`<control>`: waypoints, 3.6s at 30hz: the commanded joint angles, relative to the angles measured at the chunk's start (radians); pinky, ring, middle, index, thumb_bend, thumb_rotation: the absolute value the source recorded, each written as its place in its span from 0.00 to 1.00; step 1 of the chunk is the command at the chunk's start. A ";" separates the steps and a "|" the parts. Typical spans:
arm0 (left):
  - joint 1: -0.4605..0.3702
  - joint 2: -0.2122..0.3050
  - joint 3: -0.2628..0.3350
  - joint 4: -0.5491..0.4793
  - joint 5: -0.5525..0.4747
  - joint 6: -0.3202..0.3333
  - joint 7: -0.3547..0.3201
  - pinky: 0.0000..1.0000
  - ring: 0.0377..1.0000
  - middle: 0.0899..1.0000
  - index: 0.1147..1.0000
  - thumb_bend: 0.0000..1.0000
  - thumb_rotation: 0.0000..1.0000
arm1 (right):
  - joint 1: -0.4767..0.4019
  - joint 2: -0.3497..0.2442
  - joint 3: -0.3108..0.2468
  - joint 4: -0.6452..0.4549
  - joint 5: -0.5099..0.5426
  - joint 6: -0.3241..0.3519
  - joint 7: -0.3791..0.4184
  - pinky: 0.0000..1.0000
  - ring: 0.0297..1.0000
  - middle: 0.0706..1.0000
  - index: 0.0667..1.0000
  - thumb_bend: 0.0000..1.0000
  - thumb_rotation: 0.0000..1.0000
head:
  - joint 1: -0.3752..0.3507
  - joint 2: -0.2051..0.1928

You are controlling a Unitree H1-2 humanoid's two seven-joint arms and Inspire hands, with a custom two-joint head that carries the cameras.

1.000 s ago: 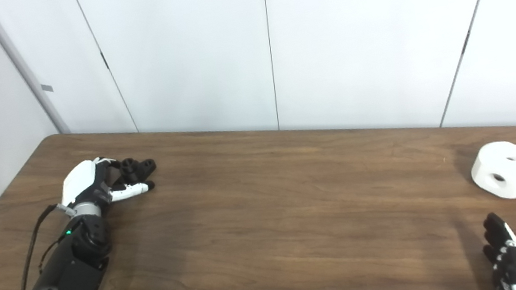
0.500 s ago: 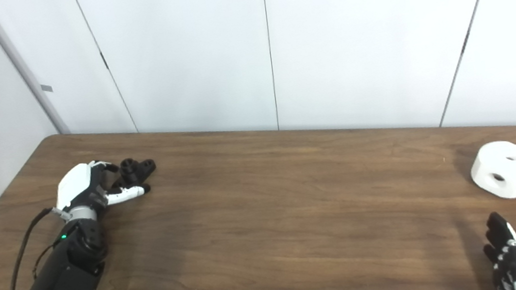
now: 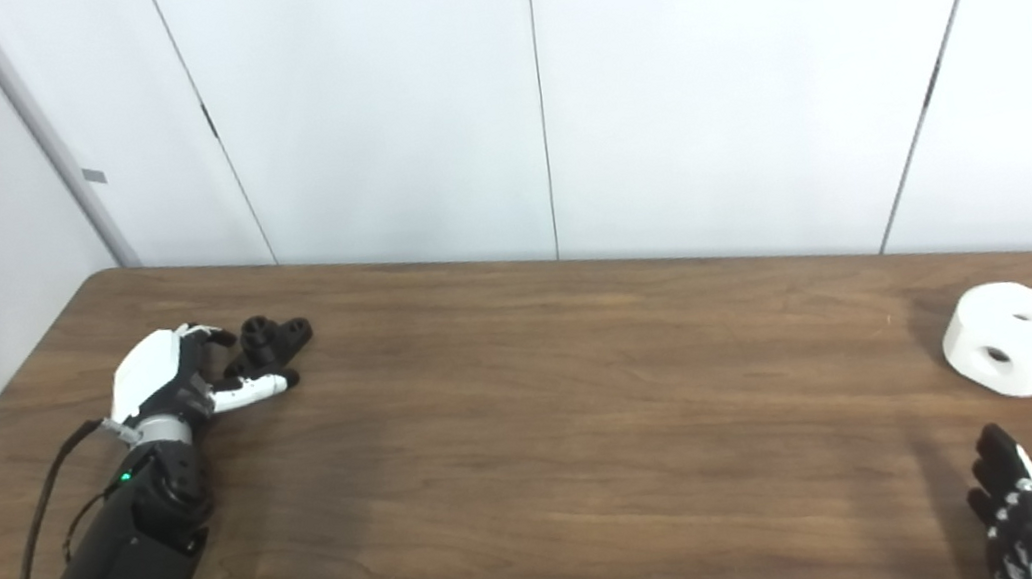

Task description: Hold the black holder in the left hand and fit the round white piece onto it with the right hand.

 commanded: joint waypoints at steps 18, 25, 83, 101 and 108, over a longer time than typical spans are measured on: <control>-0.038 0.029 0.002 0.019 -0.001 -0.042 0.019 1.00 0.99 0.91 0.60 0.84 0.20 | 0.010 0.012 -0.005 -0.021 -0.004 -0.019 -0.012 1.00 1.00 0.98 0.96 0.68 0.96 | -0.007 0.001; -0.041 0.023 0.011 0.049 -0.036 -0.098 0.028 1.00 0.94 0.83 0.42 0.53 0.05 | 0.013 0.011 -0.007 -0.033 -0.011 -0.010 -0.016 1.00 1.00 0.98 0.96 0.69 0.97 | -0.007 0.001; 0.212 -0.062 -0.180 -0.494 0.192 -0.121 -0.098 1.00 0.90 0.80 0.42 0.52 0.05 | 0.015 0.028 0.021 -0.077 -0.080 0.012 -0.059 1.00 1.00 0.98 0.98 0.58 1.00 | -0.111 0.058; 0.338 -0.157 -0.296 -0.649 0.275 -0.201 -0.174 1.00 0.93 0.83 0.42 0.52 0.05 | 0.011 0.046 0.054 -0.097 -0.116 0.017 -0.085 1.00 1.00 0.96 0.96 0.61 1.00 | -0.232 0.148; 0.374 -0.199 -0.345 -0.668 0.296 -0.247 -0.190 1.00 0.93 0.82 0.42 0.52 0.05 | 0.013 0.053 0.067 -0.135 -0.126 0.052 -0.102 1.00 1.00 0.96 0.96 0.62 1.00 | -0.247 0.175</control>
